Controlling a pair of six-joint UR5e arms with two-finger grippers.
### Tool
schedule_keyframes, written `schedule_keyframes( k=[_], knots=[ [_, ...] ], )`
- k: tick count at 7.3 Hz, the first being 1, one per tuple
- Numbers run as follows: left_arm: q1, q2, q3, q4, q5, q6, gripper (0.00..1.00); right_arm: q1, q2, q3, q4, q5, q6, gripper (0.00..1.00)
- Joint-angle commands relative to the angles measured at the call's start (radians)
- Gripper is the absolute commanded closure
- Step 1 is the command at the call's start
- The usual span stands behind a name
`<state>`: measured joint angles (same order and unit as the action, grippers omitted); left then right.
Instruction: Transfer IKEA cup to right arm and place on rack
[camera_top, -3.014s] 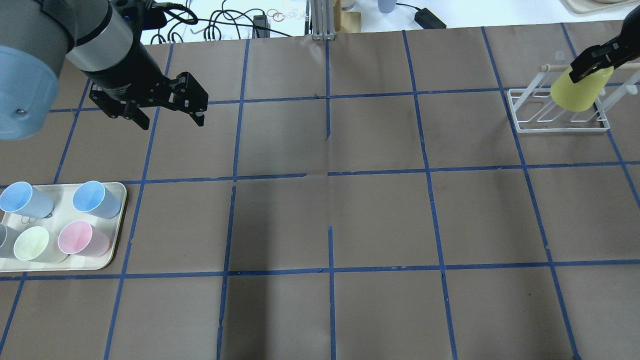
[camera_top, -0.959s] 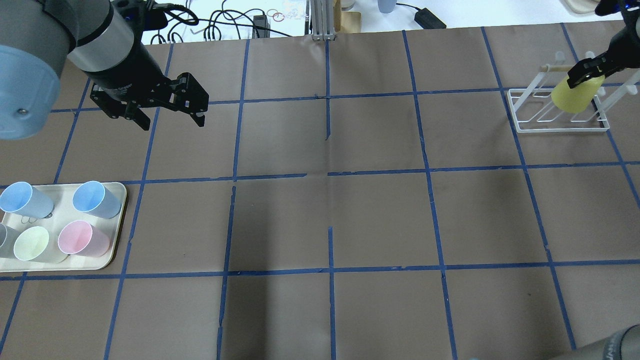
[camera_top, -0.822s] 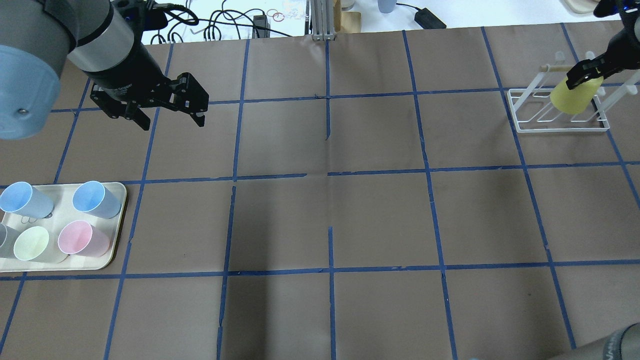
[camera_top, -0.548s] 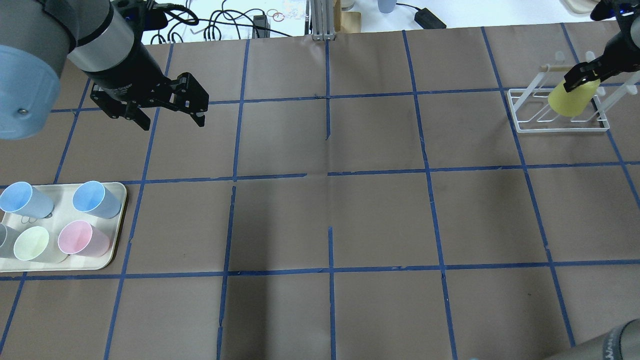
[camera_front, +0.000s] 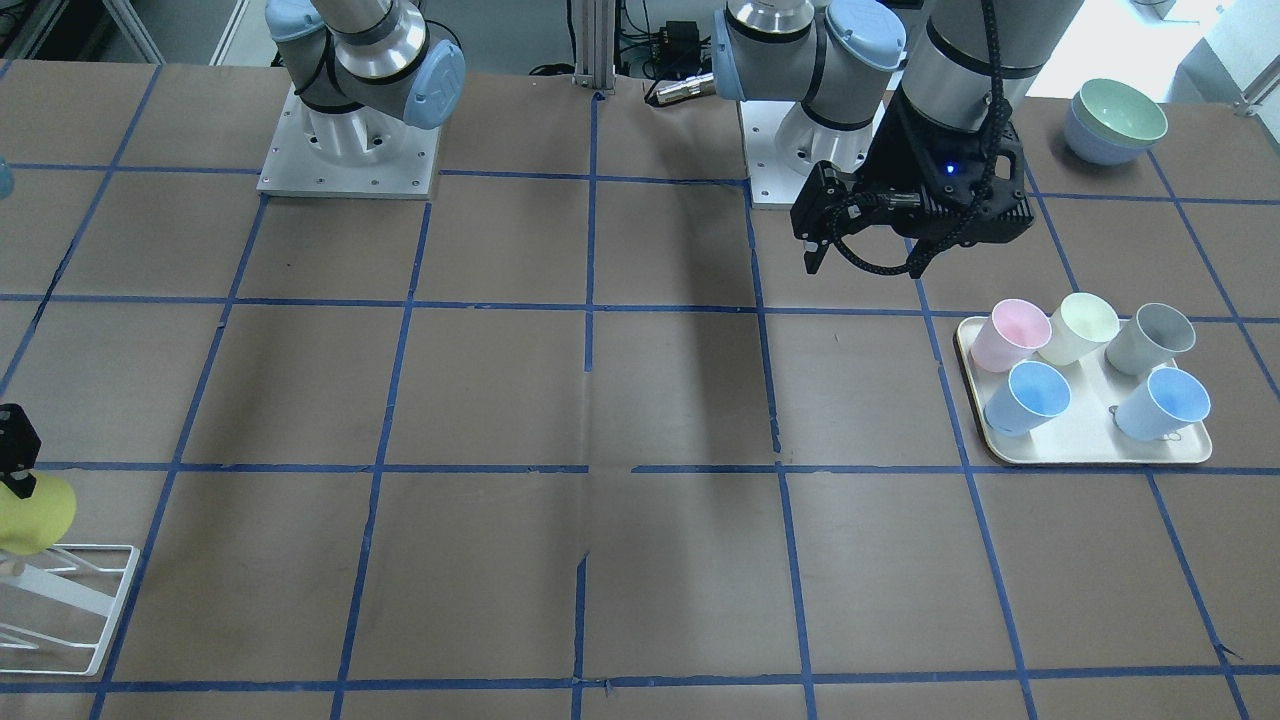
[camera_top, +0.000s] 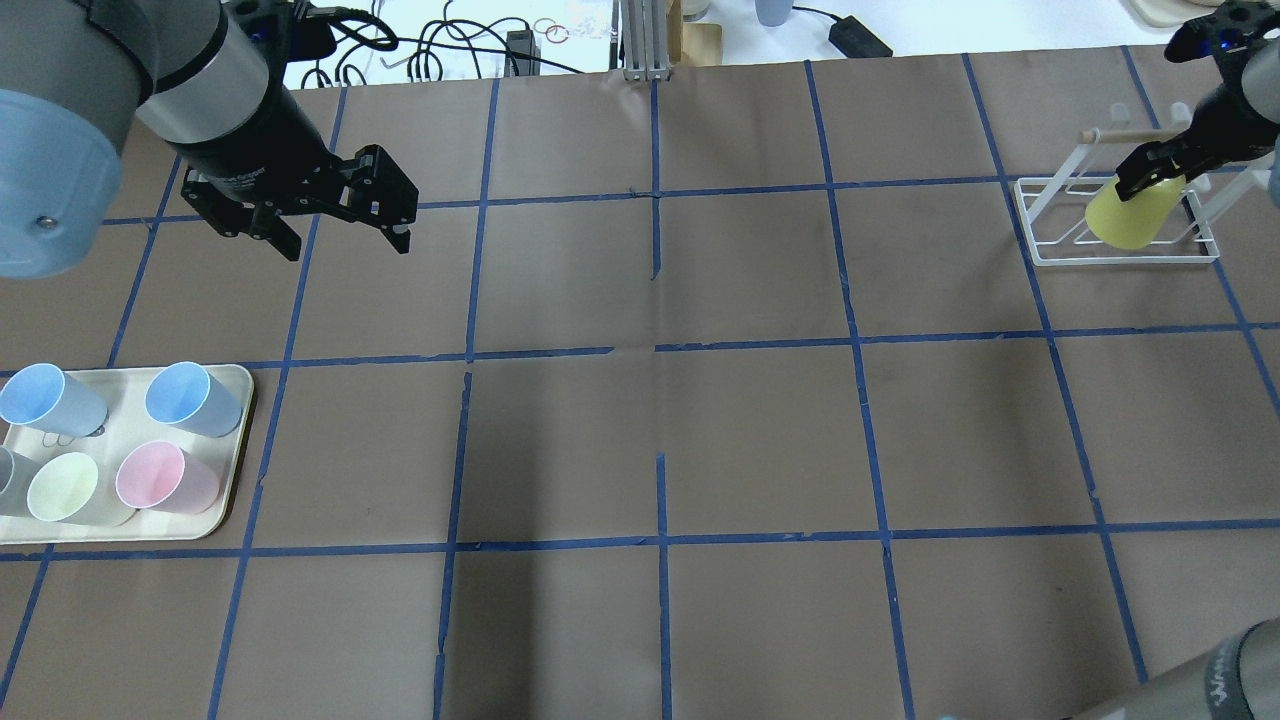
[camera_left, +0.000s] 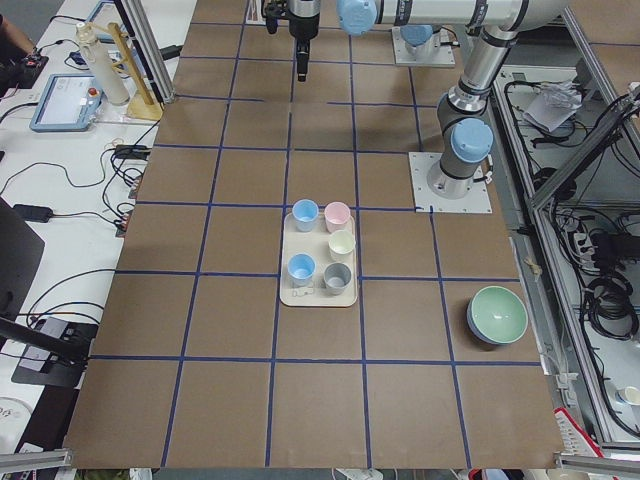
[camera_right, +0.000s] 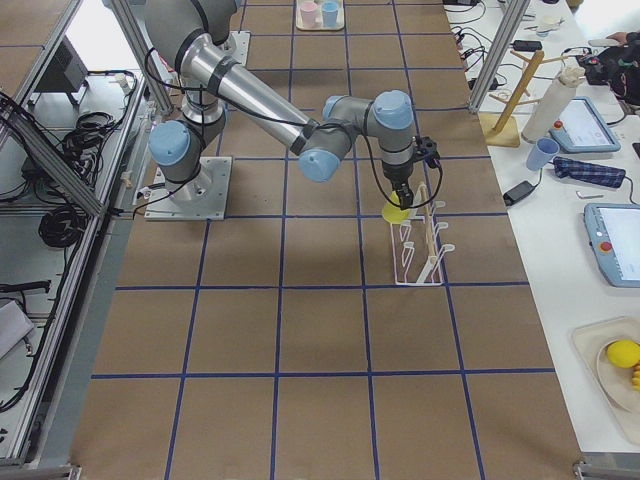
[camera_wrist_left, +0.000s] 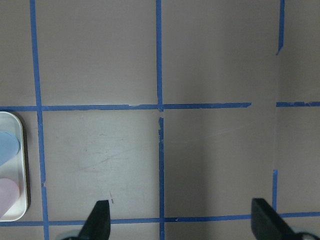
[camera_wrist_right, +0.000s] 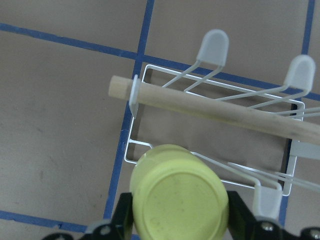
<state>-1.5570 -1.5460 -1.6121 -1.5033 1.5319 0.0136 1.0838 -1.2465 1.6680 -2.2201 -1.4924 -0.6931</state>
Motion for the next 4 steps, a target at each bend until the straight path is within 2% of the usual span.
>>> schedule_keyframes(
  k=[1, 2, 4],
  knots=[
    [0.002, 0.001, 0.000, 0.000, 0.001, 0.003, 0.00, 0.001, 0.007, 0.001, 0.000, 0.000, 0.000, 0.35],
    [0.002, 0.000, 0.000, 0.000, -0.003, 0.002, 0.00, 0.001, 0.009, 0.001, 0.000, 0.003, 0.000, 0.00],
    [0.003, -0.006, 0.006, -0.003, -0.010, -0.007, 0.00, 0.002, -0.007, -0.005, 0.016, -0.011, 0.000, 0.00]
  ],
)
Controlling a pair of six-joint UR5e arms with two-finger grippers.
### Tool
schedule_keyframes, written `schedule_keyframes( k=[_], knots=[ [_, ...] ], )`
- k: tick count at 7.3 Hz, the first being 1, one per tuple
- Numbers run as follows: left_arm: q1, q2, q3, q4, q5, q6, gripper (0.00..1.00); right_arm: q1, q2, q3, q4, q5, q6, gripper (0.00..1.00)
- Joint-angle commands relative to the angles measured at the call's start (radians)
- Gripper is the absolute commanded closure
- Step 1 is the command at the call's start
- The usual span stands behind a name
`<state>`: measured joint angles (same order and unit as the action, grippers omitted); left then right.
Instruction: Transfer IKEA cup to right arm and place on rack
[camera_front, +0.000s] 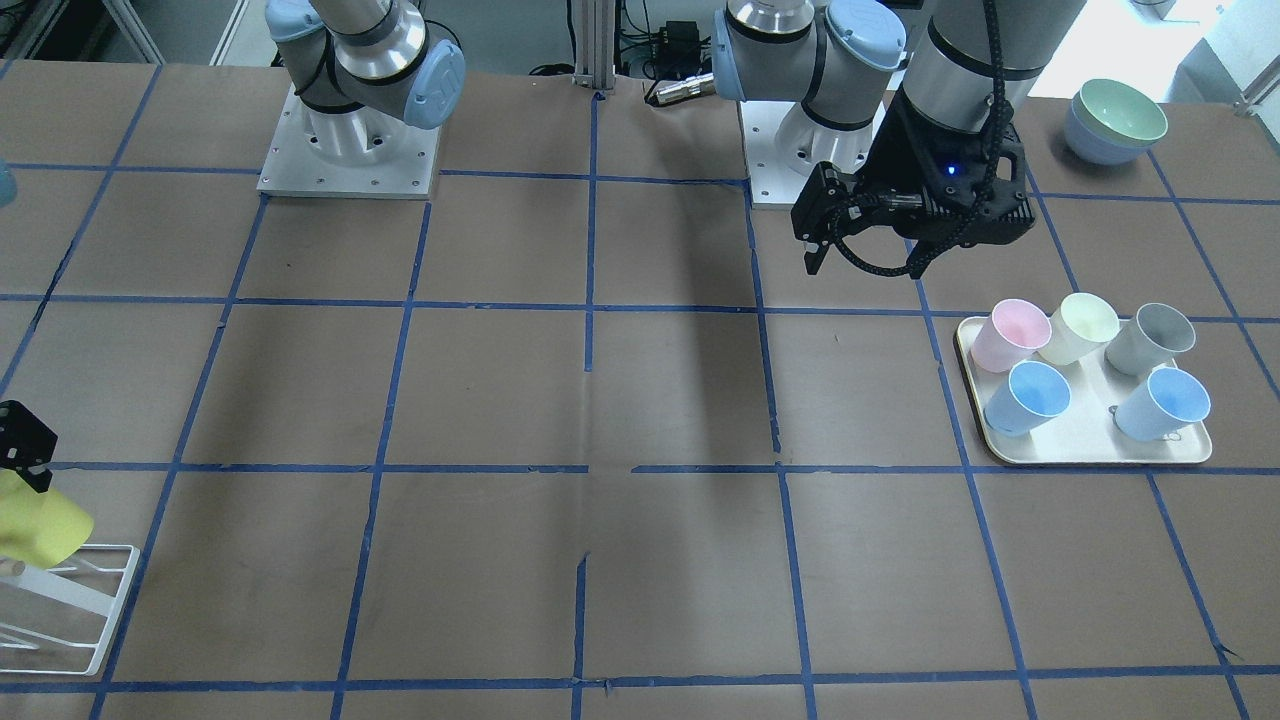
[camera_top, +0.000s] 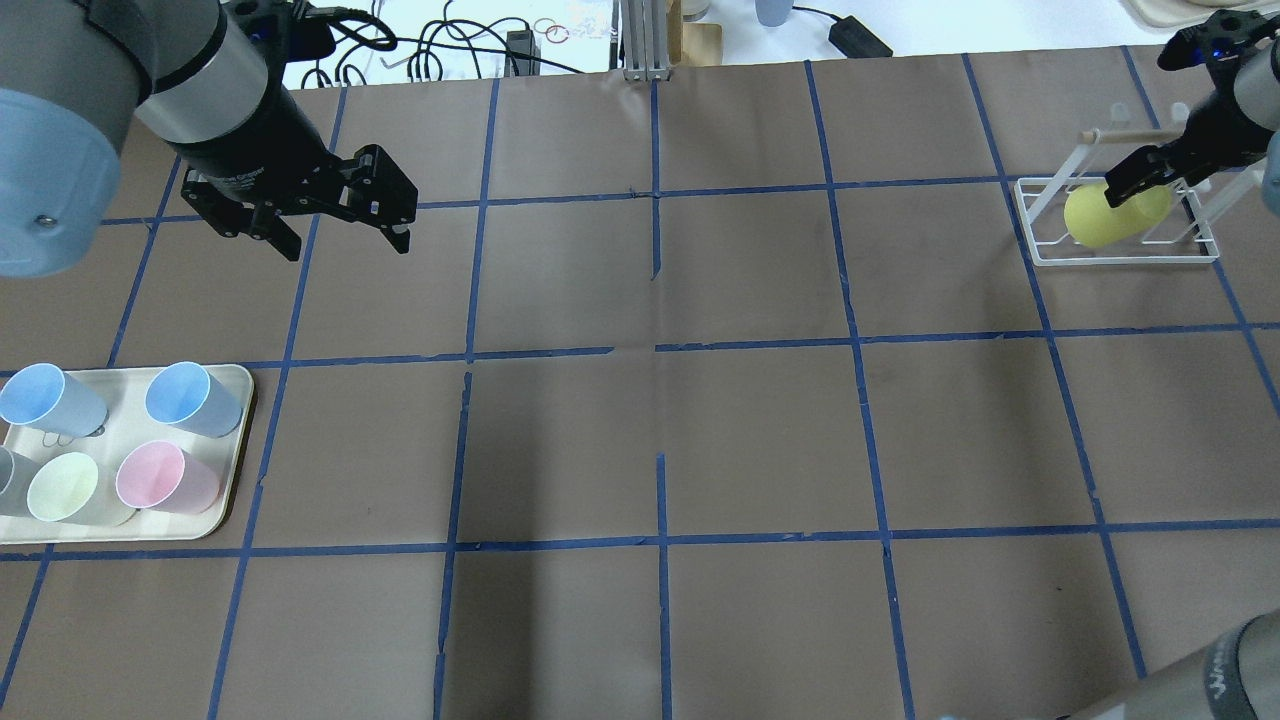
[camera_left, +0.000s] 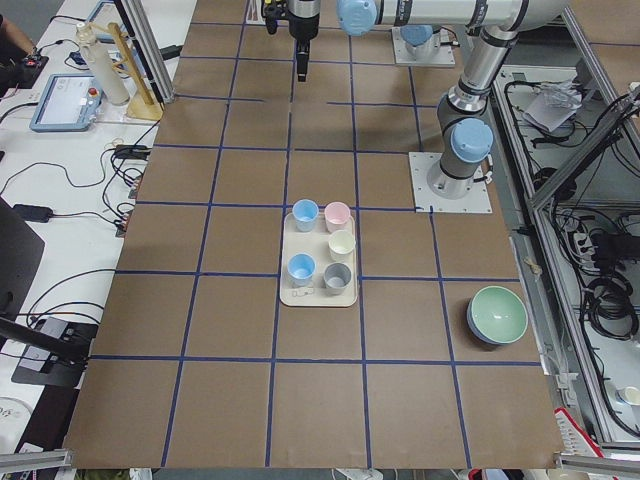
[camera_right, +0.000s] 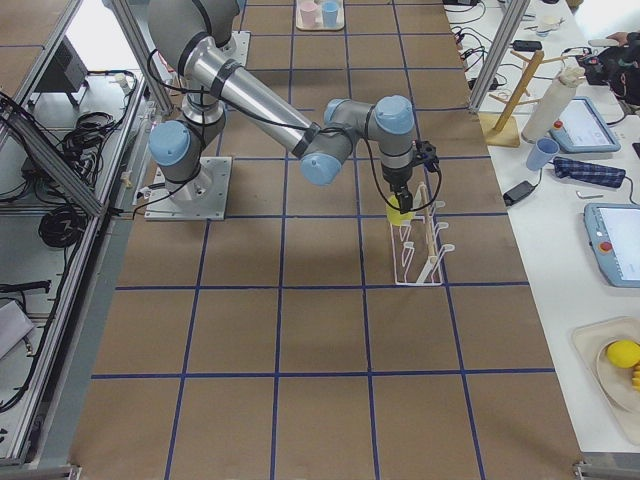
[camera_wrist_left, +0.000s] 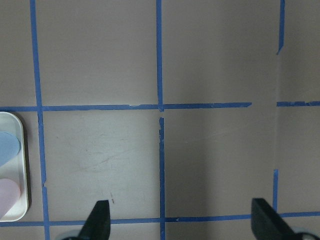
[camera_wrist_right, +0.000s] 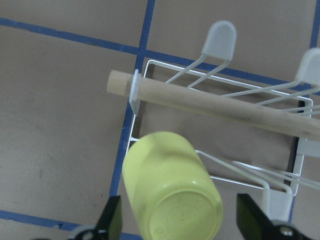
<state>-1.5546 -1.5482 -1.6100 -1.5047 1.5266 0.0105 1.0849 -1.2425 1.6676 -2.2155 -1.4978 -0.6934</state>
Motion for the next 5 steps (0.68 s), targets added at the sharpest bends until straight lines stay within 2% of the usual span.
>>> schedule_keyframes(
  k=[1, 3, 4, 5],
  knots=[
    [0.001, -0.007, 0.010, -0.002, -0.005, -0.012, 0.00, 0.001, -0.021, -0.009, 0.037, -0.004, 0.000, 0.00],
    [-0.001, -0.019, 0.024, -0.002, -0.006, -0.018, 0.00, 0.007, -0.122, -0.009, 0.178, -0.005, 0.002, 0.00],
    [-0.001, -0.023, 0.030, -0.002, -0.005, -0.017, 0.00, 0.010, -0.214, -0.009, 0.306, -0.002, 0.009, 0.00],
    [-0.001, -0.026, 0.033, 0.000, -0.003, -0.017, 0.00, 0.026, -0.297, -0.008, 0.441, 0.007, 0.106, 0.00]
  ],
)
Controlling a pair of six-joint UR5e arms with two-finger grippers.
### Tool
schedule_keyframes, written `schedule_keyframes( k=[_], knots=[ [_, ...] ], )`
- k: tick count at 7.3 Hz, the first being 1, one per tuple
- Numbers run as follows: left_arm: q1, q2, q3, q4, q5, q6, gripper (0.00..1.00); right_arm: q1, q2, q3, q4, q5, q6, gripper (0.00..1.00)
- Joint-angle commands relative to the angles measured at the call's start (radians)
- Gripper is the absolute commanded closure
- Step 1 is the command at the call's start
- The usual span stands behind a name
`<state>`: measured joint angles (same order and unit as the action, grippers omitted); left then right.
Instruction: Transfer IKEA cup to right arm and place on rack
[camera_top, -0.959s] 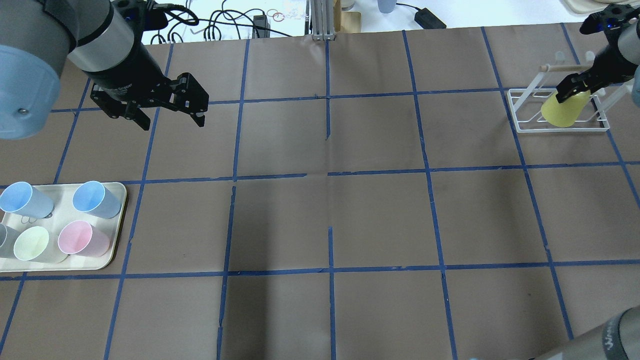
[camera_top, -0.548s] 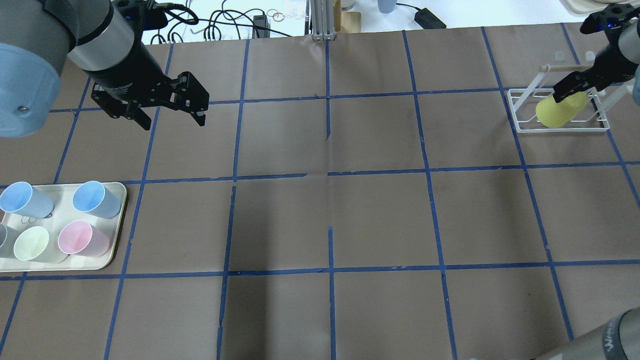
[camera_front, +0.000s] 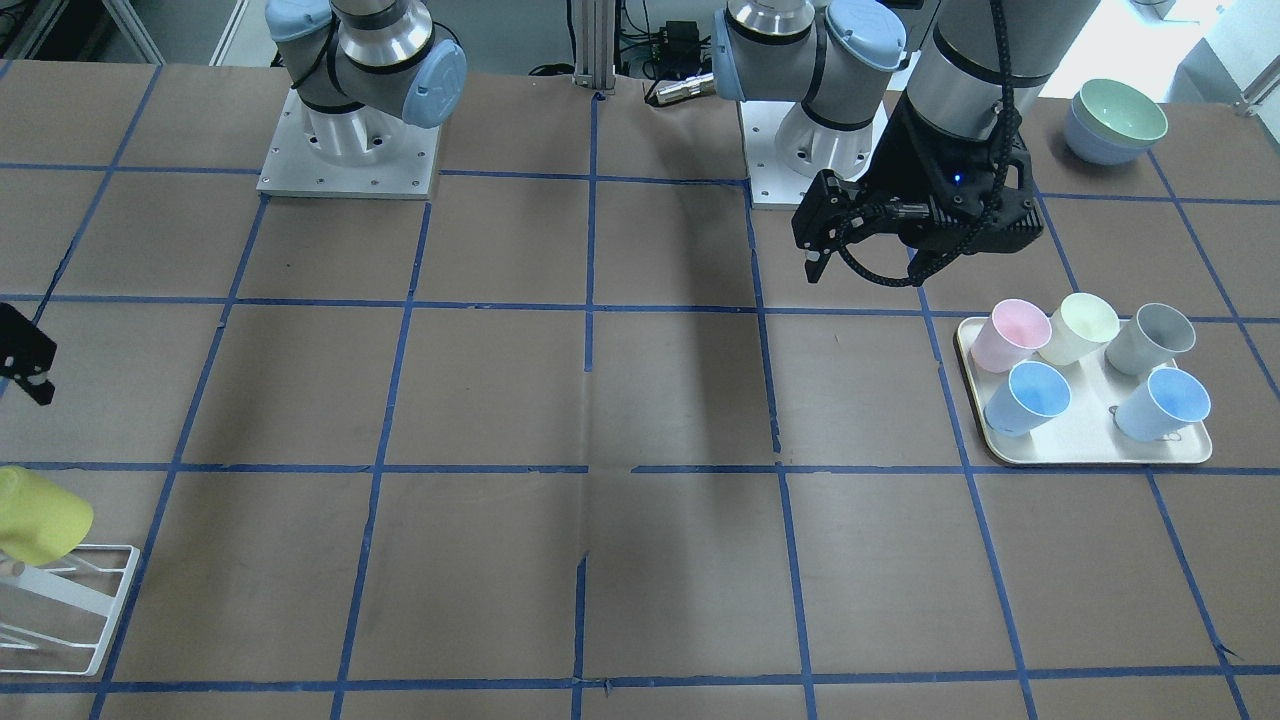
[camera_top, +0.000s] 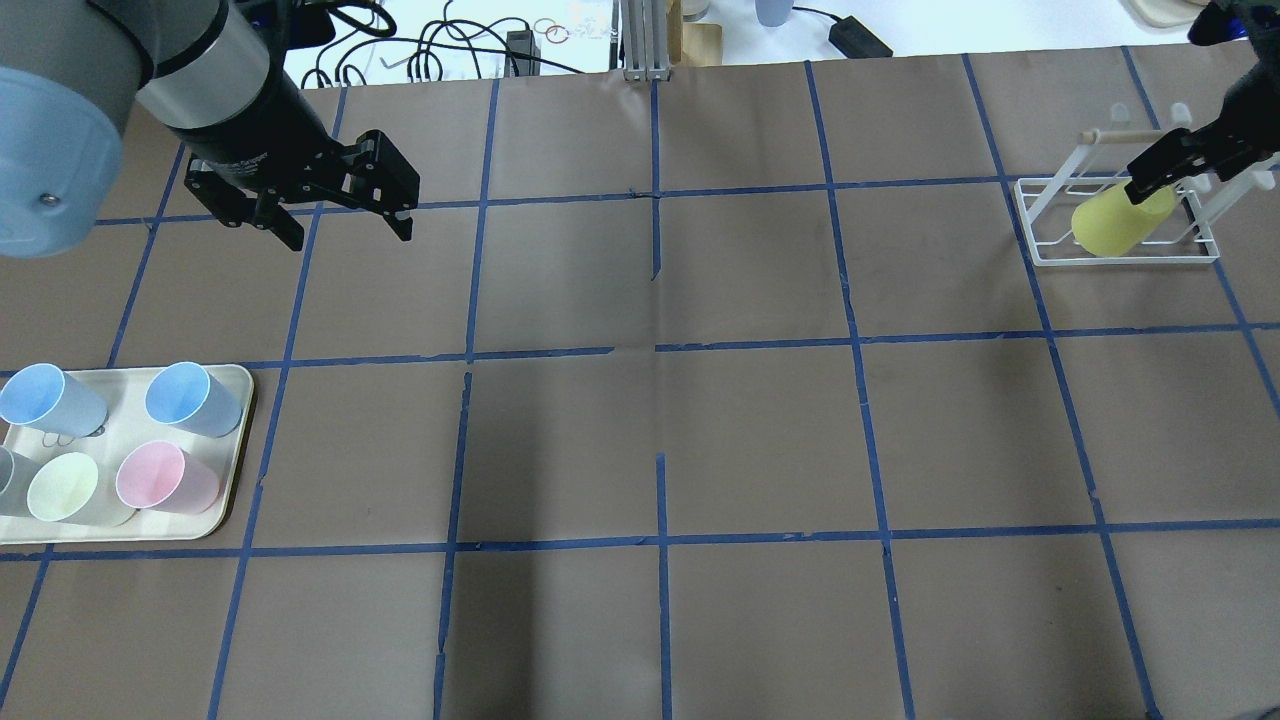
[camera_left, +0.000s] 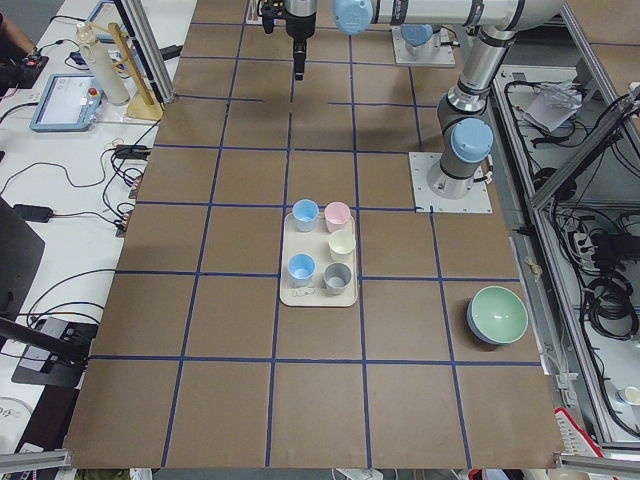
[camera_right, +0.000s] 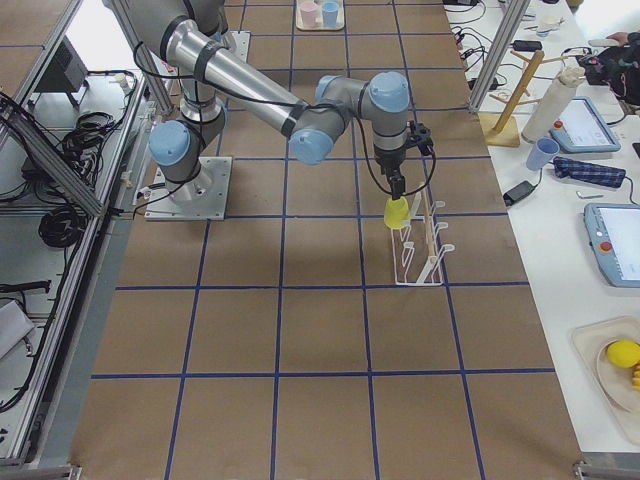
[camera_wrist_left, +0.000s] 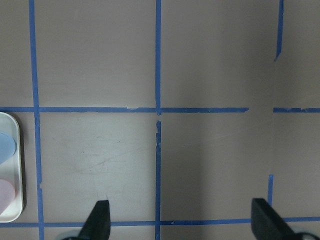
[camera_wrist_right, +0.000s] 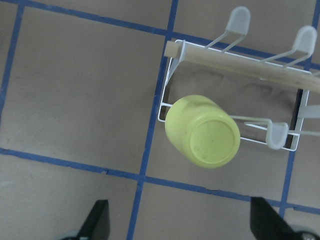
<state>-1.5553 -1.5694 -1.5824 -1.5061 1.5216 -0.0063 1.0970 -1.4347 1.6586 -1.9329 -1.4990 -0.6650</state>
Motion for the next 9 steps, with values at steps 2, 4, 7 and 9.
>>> schedule_keyframes(
  k=[2, 4, 7, 9],
  knots=[
    [0.000, -0.027, 0.047, -0.008, 0.006, 0.000, 0.00, 0.133, -0.200, 0.001, 0.309, 0.009, 0.311, 0.00],
    [-0.002, -0.041, 0.067, -0.029, 0.006, 0.000, 0.00, 0.315, -0.202, 0.006, 0.315, -0.003, 0.529, 0.00],
    [-0.006, -0.035, 0.053, -0.028, 0.005, 0.008, 0.00, 0.478, -0.204, 0.013, 0.342, -0.006, 0.680, 0.00],
    [-0.006, -0.031, 0.053, -0.026, 0.005, 0.012, 0.00, 0.480, -0.204, 0.004, 0.341, -0.094, 0.677, 0.00]
  ],
)
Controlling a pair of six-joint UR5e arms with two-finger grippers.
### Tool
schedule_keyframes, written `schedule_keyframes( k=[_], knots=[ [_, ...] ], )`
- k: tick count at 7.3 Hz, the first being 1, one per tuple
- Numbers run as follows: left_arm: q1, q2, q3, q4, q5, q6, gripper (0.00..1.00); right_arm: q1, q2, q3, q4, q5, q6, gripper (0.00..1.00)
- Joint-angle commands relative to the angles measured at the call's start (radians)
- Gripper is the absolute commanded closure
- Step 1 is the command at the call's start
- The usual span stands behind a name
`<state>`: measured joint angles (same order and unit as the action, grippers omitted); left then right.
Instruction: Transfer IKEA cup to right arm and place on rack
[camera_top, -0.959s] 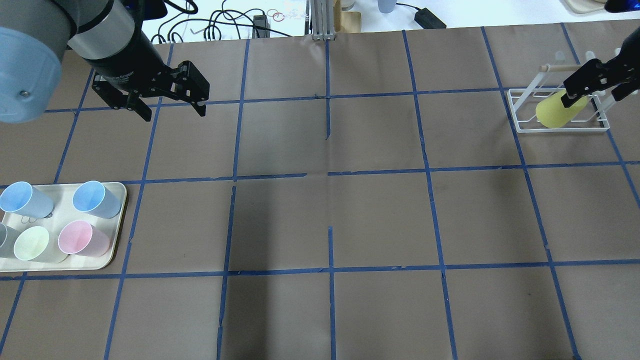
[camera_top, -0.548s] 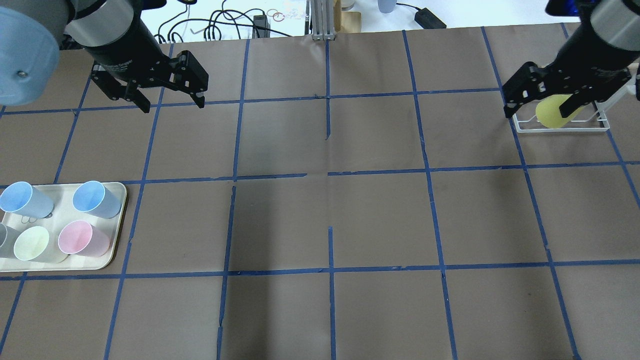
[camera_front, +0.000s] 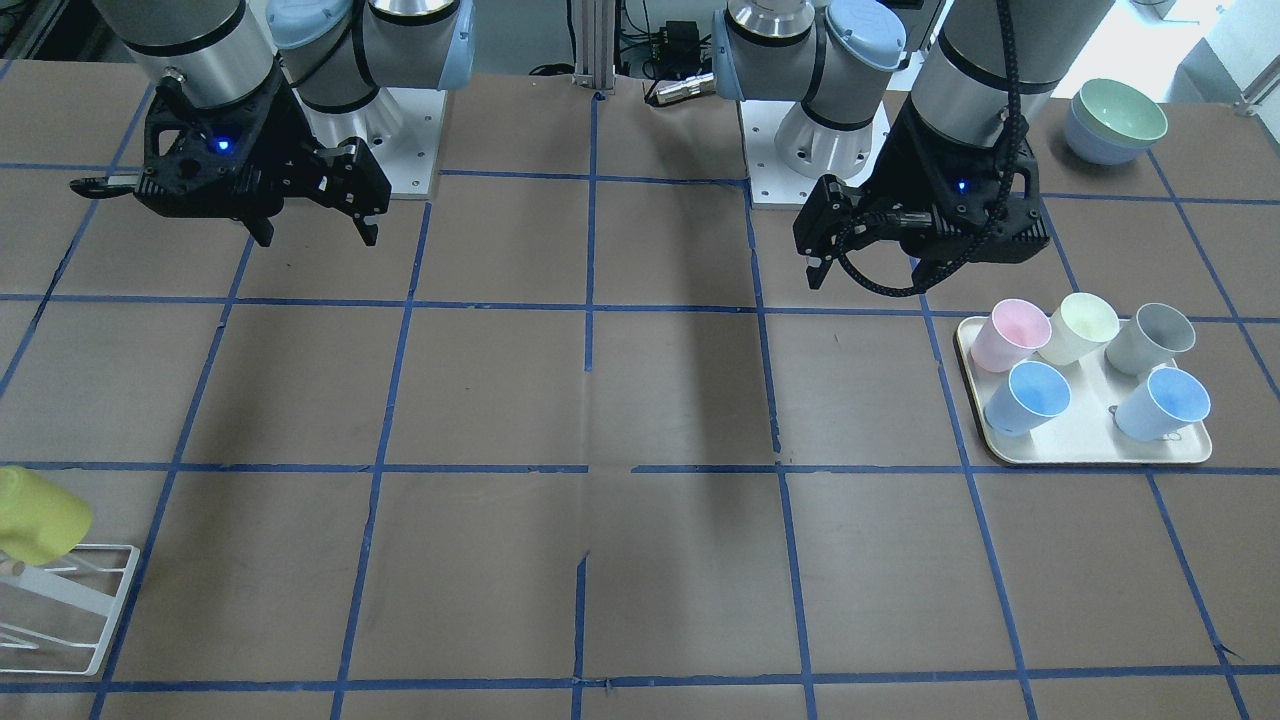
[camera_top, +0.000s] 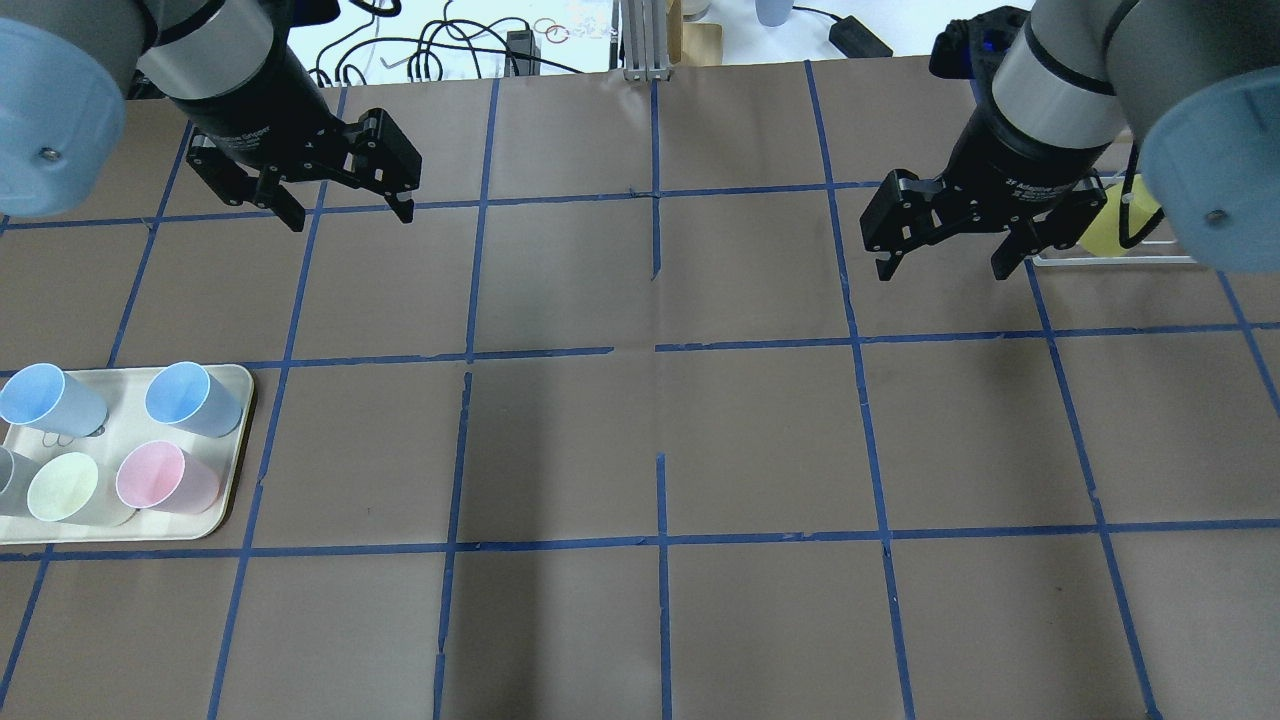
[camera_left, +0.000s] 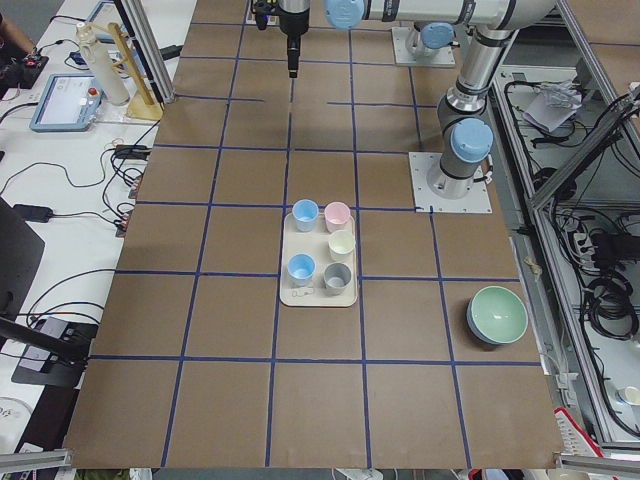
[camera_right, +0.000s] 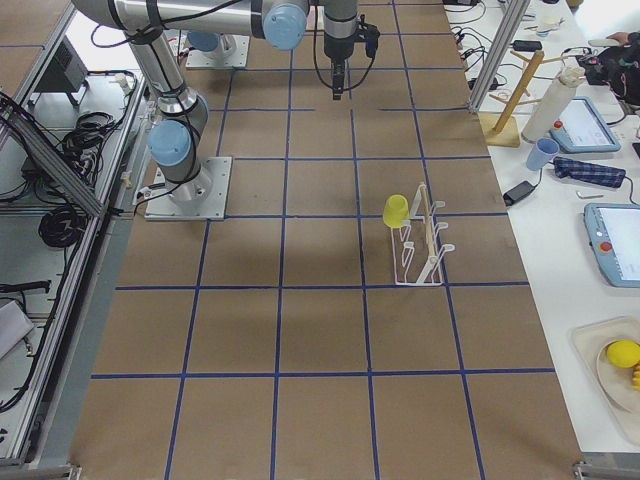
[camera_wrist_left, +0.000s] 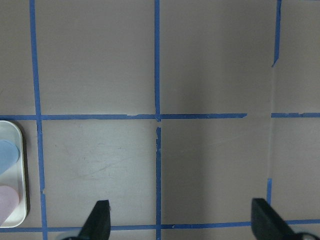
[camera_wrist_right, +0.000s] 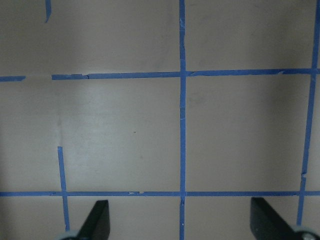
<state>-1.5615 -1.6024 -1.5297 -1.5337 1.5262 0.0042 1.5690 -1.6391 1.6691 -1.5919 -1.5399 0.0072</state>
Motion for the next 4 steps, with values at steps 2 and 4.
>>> schedule_keyframes(
  k=[2, 4],
  knots=[
    [0.000, 0.006, 0.000, 0.000, 0.000, 0.003, 0.00, -0.007, -0.004, -0.006, 0.000, -0.055, 0.004, 0.00],
    [0.000, 0.006, 0.000, 0.001, 0.000, 0.003, 0.00, -0.007, -0.019, -0.008, 0.045, -0.040, 0.007, 0.00]
  ],
)
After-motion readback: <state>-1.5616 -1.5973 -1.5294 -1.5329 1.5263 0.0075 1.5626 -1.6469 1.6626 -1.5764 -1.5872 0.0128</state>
